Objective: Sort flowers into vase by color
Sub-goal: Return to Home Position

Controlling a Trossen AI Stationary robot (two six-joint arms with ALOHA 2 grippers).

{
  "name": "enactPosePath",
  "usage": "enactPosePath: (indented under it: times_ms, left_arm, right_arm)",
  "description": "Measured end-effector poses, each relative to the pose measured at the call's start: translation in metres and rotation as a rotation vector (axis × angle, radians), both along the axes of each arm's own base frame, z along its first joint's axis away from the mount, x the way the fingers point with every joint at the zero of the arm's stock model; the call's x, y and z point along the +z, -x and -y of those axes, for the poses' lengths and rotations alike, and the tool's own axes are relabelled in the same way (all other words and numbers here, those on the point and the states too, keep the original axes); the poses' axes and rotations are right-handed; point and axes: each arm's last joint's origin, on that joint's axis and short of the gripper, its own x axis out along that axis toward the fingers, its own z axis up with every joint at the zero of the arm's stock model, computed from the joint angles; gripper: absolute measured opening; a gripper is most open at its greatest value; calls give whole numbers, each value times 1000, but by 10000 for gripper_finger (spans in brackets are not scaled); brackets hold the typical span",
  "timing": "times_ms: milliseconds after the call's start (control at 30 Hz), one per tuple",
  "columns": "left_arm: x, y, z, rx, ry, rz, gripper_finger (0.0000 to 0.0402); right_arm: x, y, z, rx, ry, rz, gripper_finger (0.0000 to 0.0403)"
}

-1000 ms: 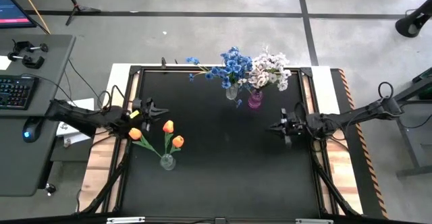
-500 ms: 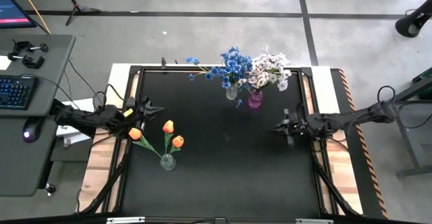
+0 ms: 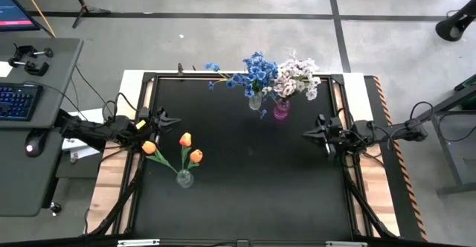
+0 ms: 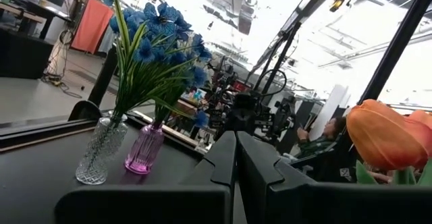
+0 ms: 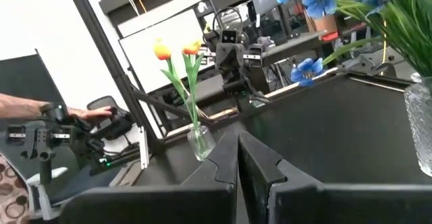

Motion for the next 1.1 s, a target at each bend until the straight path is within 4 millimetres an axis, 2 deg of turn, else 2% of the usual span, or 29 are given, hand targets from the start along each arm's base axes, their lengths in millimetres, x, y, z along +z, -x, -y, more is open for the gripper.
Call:
enactPosePath:
  times_ms: [1100]
  left_arm:
    - [-1,0,2,-26,-2,-8,1]
  right_arm:
    - [-4,-1,0,-2,8,-42,0]
